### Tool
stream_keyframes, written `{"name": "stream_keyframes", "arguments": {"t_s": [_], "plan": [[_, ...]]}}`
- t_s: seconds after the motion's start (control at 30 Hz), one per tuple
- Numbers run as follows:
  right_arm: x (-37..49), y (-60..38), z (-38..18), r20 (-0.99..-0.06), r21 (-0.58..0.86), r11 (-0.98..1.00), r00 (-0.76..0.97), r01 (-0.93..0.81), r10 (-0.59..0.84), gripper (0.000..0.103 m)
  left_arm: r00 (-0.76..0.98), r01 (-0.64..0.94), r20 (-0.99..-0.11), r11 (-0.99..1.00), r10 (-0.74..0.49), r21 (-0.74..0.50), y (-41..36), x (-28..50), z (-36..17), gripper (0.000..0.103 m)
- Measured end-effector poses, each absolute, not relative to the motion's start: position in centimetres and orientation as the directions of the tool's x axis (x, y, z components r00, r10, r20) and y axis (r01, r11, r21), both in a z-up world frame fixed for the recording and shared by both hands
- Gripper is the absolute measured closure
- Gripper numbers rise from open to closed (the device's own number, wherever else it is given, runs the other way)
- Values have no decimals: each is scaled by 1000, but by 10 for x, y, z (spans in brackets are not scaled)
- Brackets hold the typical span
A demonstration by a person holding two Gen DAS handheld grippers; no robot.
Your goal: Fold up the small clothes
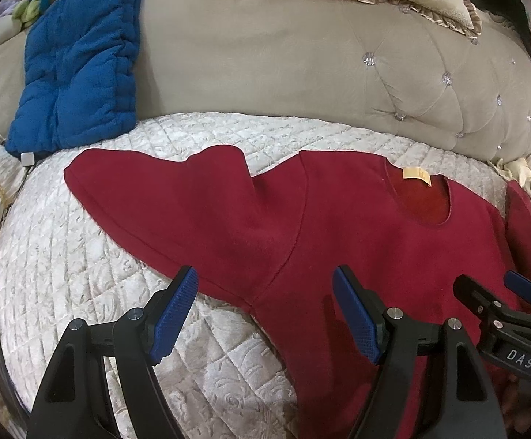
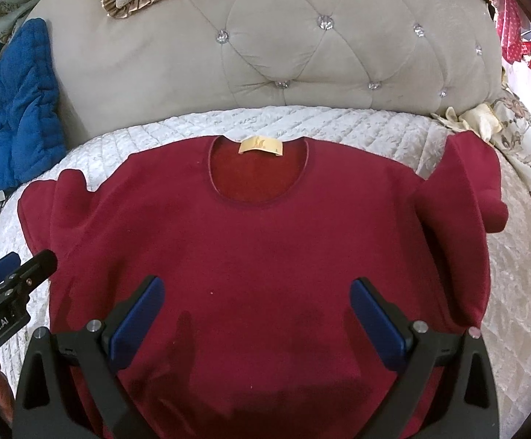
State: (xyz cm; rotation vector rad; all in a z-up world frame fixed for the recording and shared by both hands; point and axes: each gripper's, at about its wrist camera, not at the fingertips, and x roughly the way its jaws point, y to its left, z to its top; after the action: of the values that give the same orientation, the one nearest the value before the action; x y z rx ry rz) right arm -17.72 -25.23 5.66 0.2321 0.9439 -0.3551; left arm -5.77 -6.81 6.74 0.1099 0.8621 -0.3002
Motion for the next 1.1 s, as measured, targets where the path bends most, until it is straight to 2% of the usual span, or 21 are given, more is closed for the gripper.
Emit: {"name": "stream_keyframes", "arguments": {"t_s": [1.1], "plan": [[-167, -248, 52, -815, 22, 923, 542, 385, -207, 0, 613, 299, -762, 954, -208, -20, -72, -52, 66, 47]]}}
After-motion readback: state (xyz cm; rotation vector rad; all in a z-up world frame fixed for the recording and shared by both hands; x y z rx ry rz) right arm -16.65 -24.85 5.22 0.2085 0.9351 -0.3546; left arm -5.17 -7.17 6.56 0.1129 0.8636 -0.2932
